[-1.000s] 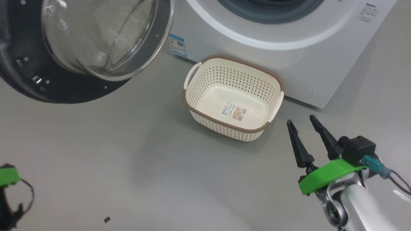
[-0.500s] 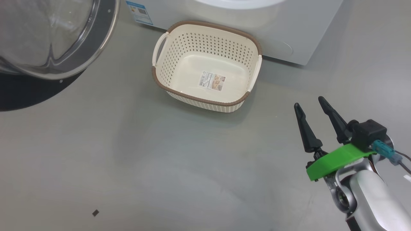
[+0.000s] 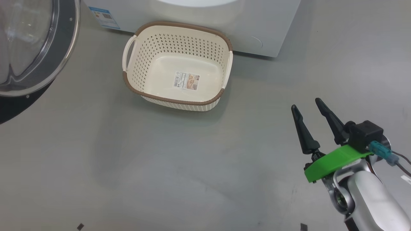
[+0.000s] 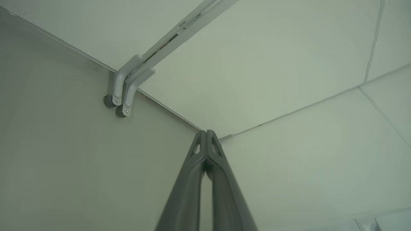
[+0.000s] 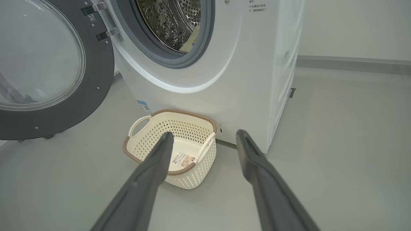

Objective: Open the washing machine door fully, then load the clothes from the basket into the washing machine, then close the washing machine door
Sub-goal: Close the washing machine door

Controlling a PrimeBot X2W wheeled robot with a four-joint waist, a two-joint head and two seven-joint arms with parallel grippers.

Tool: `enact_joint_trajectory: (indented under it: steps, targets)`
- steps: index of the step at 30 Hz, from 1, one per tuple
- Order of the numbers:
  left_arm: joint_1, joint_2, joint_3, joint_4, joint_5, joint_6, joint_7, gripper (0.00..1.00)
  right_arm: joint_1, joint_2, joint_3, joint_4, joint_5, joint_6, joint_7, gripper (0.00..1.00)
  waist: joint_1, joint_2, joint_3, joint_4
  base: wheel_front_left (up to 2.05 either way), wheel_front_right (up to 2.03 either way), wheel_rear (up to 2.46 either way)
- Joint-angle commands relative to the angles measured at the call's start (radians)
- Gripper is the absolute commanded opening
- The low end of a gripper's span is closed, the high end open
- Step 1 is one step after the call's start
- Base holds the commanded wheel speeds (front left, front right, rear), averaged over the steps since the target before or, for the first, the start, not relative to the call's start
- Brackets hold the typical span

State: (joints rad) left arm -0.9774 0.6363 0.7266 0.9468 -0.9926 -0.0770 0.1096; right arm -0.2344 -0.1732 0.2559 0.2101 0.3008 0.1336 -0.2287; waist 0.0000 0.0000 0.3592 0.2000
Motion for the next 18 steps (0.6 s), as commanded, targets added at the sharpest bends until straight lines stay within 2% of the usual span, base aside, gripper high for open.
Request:
enact_joint_trajectory:
  steps: [1, 5, 18]
  targets:
    - [-0.012, 0.085, 0.010, -0.008, -0.011, 0.004, 0.021, 0.00, -0.023, 0.003, 0.017, -0.027, 0.003, -0.003, -0.007, 1.00, 0.0000, 0.0000, -0.001, -0.006, 0.00, 0.00, 0.00]
    - [-0.043, 0.098, 0.027, 0.079, -0.047, 0.015, 0.082, 0.00, -0.023, 0.005, 0.022, -0.024, 0.004, -0.003, -0.011, 1.00, 0.0000, 0.0000, -0.008, -0.017, 0.00, 0.00, 0.00]
    - [-0.079, 0.091, 0.012, 0.184, -0.103, -0.029, 0.261, 0.00, -0.028, 0.005, 0.022, -0.016, 0.000, -0.003, -0.017, 1.00, 0.0000, 0.0000, -0.015, -0.019, 0.00, 0.00, 0.00]
